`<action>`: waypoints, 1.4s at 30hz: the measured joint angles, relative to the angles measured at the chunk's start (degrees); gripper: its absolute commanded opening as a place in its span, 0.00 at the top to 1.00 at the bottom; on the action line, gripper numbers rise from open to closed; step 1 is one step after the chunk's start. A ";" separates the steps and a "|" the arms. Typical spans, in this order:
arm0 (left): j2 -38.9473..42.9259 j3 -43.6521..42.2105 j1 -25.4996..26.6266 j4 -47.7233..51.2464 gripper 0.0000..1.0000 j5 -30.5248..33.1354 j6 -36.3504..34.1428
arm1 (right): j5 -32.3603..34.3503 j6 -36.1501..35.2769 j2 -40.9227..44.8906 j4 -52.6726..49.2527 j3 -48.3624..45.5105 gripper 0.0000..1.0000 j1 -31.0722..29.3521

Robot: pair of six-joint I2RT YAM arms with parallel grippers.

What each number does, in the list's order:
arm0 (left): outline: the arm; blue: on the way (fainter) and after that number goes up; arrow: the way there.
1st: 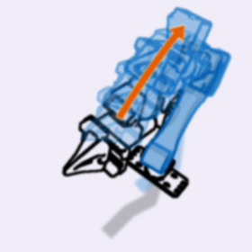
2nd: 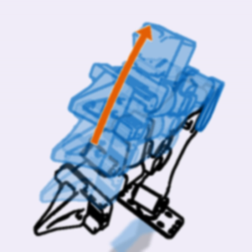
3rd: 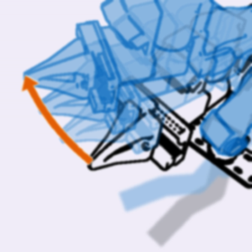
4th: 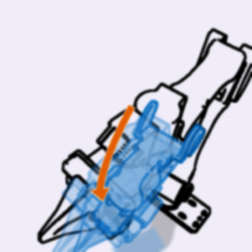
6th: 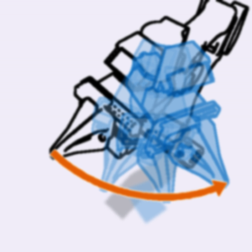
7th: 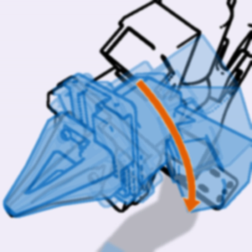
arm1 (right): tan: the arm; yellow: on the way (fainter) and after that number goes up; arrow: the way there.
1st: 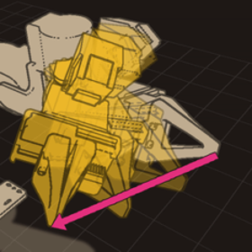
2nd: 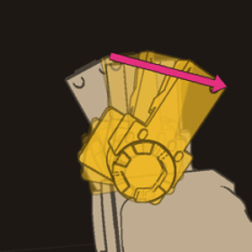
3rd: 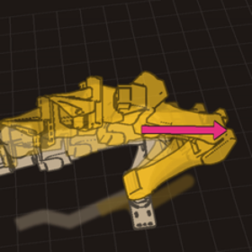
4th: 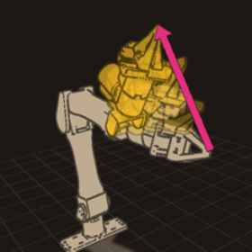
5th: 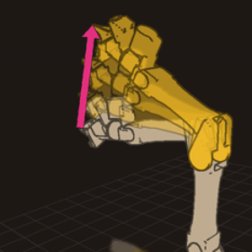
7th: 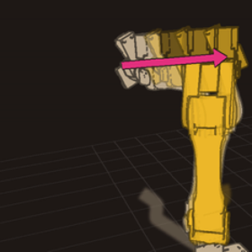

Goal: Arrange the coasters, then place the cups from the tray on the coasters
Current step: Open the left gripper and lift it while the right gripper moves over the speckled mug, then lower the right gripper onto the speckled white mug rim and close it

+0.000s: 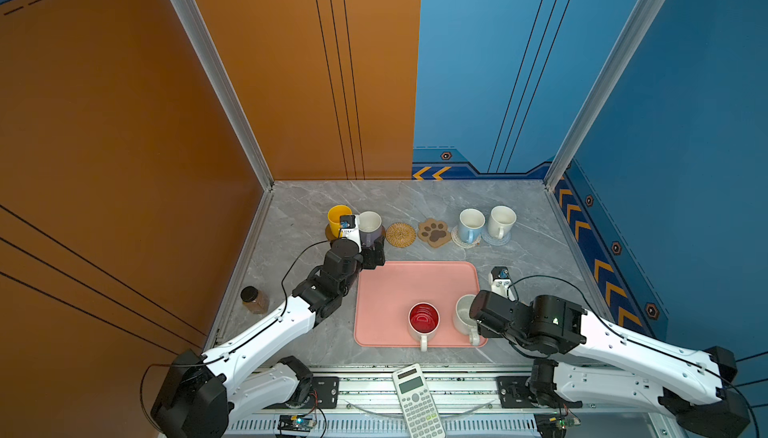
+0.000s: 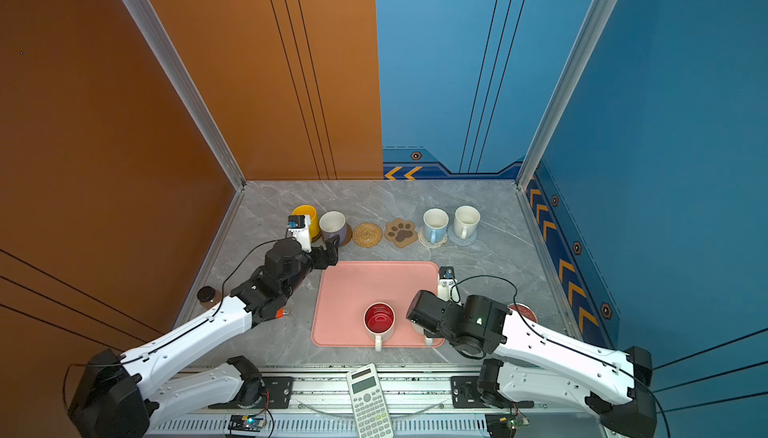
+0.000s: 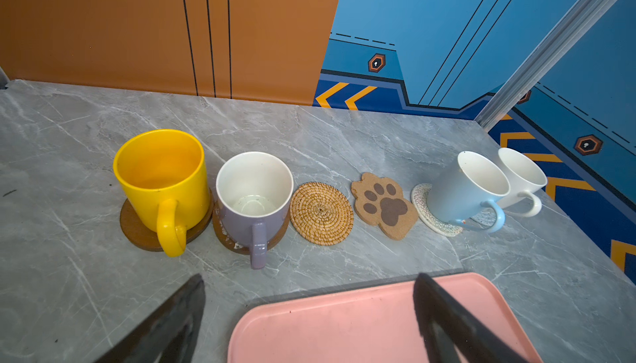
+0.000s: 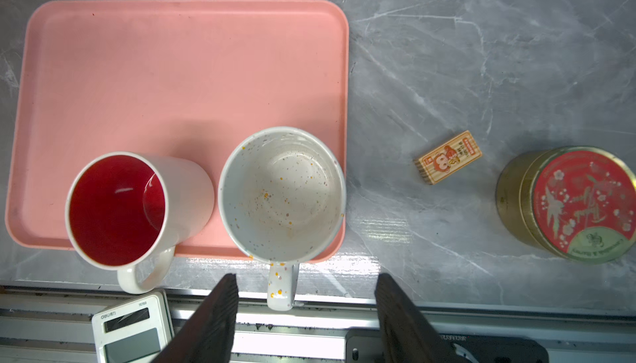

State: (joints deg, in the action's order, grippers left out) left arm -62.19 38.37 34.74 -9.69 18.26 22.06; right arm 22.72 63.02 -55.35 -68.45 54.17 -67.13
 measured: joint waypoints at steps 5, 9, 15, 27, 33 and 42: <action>0.26 -0.02 -0.26 -0.04 0.04 -0.83 0.24 | -0.61 4.00 -2.93 -0.09 -0.96 0.34 -4.07; 0.28 -0.09 -0.68 -0.04 0.04 -1.49 0.44 | -2.64 5.46 -5.75 0.74 -2.75 0.33 -5.05; 0.28 -0.24 -1.11 -0.09 0.04 -2.05 0.57 | -5.75 6.36 -8.52 4.48 -5.55 0.32 -5.31; 0.44 -0.85 -1.92 -0.24 0.04 -2.51 1.79 | -8.17 7.21 -6.93 11.74 -11.78 0.37 -2.56; 0.44 -0.85 -2.12 -0.26 0.03 -2.93 1.97 | -8.79 7.45 -5.14 13.86 -12.98 0.47 -0.68; 0.44 -0.85 -2.34 -0.31 0.03 -3.45 1.97 | -9.18 7.52 -6.43 15.61 -13.90 0.55 0.31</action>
State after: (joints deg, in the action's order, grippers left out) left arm -61.76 37.52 32.40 -10.00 14.81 24.03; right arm 13.54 70.54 -61.78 -52.84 40.27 -66.83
